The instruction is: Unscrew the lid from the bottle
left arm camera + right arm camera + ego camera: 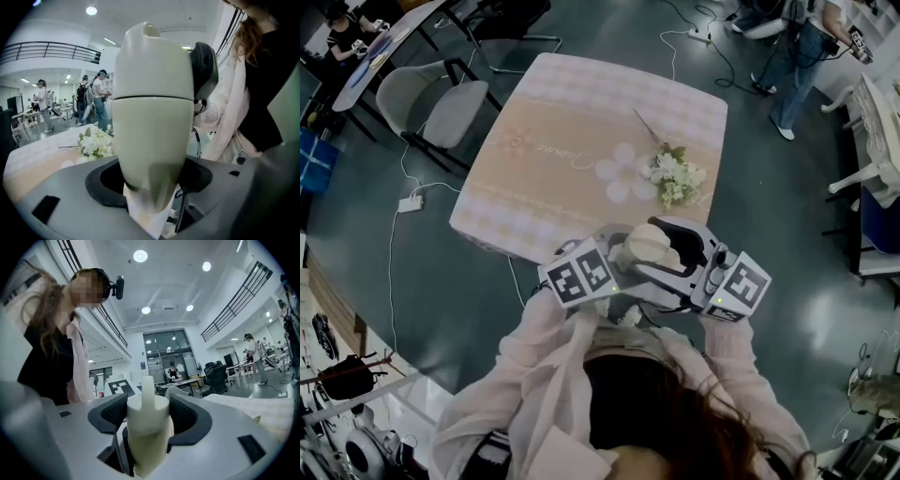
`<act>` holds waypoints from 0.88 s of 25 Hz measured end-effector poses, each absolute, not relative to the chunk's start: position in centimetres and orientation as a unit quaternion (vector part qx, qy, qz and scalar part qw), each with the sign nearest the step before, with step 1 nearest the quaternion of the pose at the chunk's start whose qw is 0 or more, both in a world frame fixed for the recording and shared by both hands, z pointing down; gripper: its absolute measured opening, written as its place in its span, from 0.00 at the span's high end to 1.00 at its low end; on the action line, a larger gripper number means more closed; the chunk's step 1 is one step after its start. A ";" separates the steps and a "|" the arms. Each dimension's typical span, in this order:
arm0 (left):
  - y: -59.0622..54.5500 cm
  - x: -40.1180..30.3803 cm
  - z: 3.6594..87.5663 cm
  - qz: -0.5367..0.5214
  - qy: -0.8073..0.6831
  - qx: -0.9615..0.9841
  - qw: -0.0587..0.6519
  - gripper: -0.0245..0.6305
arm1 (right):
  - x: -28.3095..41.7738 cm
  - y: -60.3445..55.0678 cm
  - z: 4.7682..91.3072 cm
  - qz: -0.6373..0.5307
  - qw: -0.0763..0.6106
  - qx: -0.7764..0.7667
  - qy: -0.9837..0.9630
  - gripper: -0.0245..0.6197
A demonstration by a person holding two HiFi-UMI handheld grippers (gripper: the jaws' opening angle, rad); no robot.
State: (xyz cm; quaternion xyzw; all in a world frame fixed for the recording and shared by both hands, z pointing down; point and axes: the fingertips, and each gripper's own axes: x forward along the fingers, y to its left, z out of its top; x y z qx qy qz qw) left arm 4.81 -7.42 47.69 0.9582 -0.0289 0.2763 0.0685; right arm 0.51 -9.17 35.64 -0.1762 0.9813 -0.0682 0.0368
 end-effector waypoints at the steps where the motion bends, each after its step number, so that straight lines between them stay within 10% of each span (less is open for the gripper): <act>1: -7.0 4.9 47.7 0.275 -0.016 0.959 0.071 0.48 | 0.6 -8.9 35.6 -0.069 0.037 -0.159 0.984 0.50; 22: -8.2 4.5 47.6 0.276 -0.058 0.955 0.092 0.48 | 1.0 -8.9 35.2 -0.102 0.097 -0.171 0.975 0.43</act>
